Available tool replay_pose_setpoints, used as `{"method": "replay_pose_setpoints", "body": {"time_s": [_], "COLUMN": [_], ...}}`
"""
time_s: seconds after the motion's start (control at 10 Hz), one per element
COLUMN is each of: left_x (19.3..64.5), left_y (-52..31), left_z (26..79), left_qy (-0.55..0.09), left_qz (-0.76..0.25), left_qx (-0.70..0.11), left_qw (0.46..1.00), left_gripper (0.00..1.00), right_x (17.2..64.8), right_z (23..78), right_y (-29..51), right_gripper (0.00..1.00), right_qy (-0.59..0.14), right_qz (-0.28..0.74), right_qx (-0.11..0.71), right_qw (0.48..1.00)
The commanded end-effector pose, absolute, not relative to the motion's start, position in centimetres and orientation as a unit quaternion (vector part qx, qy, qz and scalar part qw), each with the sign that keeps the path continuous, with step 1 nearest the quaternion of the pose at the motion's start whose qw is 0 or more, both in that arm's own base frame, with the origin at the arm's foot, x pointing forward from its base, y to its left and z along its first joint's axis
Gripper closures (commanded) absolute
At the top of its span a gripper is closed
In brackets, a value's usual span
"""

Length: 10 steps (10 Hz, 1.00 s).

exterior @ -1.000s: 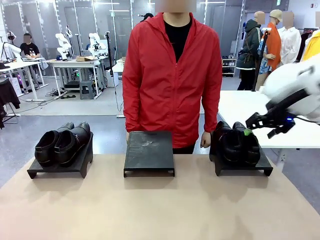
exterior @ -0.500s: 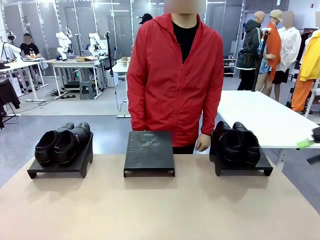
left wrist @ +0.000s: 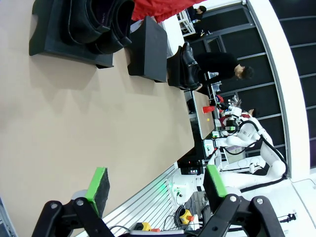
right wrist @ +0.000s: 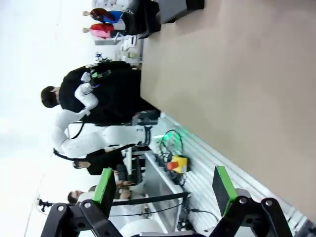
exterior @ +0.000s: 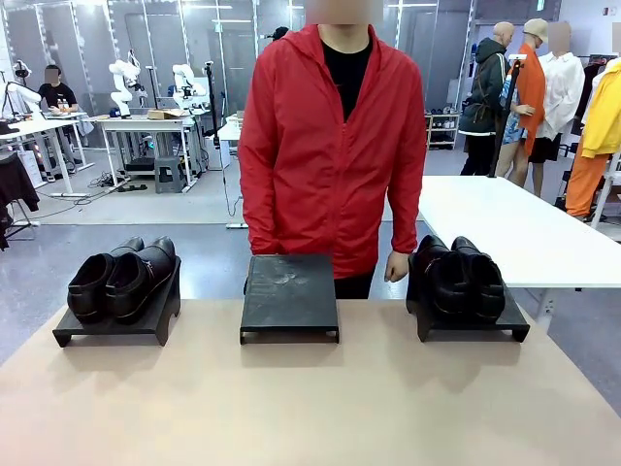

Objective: Place the shoes on the stand as instructed by the person.
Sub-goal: Pick up another pair of Shoes and place it on the Shoes Stand indicated by the person.

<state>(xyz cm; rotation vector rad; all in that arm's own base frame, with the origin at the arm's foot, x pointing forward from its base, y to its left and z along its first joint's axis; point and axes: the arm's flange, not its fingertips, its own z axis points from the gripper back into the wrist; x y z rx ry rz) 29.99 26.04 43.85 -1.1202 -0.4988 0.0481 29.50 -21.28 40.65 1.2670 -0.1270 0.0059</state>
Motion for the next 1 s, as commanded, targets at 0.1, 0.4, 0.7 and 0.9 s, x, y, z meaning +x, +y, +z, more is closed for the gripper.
{"method": "replay_pose_setpoints", "body": {"time_s": [0.1,0.4,0.7,0.9], "left_x": [29.69,29.69,29.69,29.69], "left_y": [26.05,26.05,26.05,26.05], "left_z": [43.85,43.85,43.85,43.85], "left_qy": [-0.237,-0.237,-0.237,-0.237], "left_qz": [0.015,0.015,0.015,0.015], "left_qx": [-0.529,-0.529,-0.529,-0.529], "left_qw": [0.815,0.815,0.815,0.815], "left_gripper": [0.02,0.02,0.02,0.02], "right_x": [28.71,28.36,28.36,28.36], "right_z": [38.93,38.93,38.93,38.93], "right_y": [-21.56,-21.46,-21.46,-21.46], "right_gripper": [0.0,0.0,0.0,0.0], "right_qy": [-0.055,-0.044,-0.044,-0.044], "right_qz": [-0.009,-0.016,-0.016,-0.016], "right_qx": [0.626,0.615,0.615,0.615], "right_qw": [0.778,0.787,0.787,0.787]}}
